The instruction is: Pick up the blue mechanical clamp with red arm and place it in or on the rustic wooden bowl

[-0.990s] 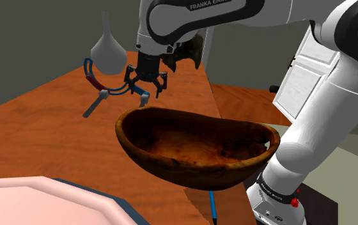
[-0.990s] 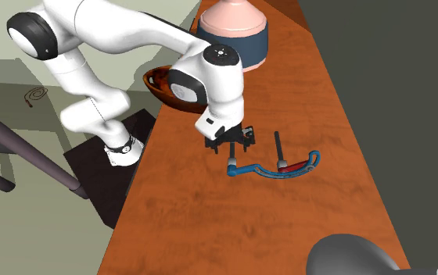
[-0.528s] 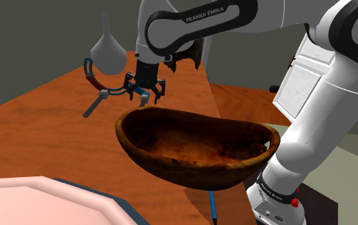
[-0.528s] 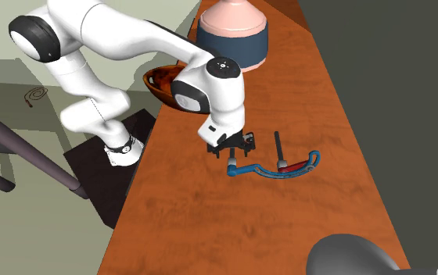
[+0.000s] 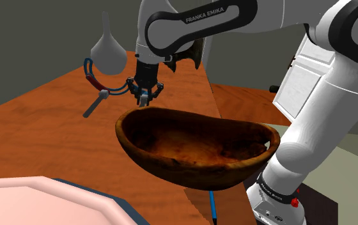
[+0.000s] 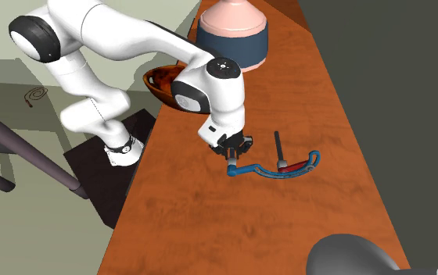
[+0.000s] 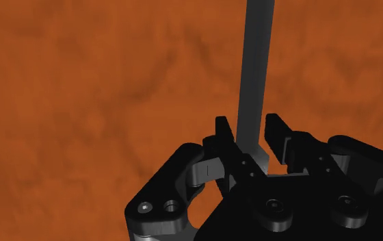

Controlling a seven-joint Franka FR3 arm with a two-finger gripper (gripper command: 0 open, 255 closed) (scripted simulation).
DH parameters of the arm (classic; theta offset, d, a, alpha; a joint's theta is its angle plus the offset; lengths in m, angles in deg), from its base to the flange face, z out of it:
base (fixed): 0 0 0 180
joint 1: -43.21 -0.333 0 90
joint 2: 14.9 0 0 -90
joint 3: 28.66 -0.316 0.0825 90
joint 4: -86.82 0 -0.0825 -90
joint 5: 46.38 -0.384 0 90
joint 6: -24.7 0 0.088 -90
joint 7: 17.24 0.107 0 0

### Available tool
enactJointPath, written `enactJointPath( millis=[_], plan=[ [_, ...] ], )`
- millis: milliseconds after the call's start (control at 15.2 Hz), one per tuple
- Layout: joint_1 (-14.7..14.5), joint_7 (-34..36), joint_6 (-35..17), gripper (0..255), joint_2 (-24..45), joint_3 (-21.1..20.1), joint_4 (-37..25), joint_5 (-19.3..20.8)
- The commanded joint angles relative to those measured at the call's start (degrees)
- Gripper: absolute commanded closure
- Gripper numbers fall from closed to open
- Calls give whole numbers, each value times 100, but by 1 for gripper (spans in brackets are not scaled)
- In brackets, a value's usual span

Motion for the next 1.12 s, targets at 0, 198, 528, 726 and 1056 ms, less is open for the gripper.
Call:
enactJointPath(
  millis=[0,198,528,726,1056],
  plan=[
    [0,0,0,255,0,0,0,0],
    [0,0,0,255,0,0,0,0],
    [2,-4,75,255,-20,3,-57,-9],
    [8,-13,302,255,-70,13,-239,-29],
    [17,-17,682,255,-127,28,-569,-48]
  ],
)
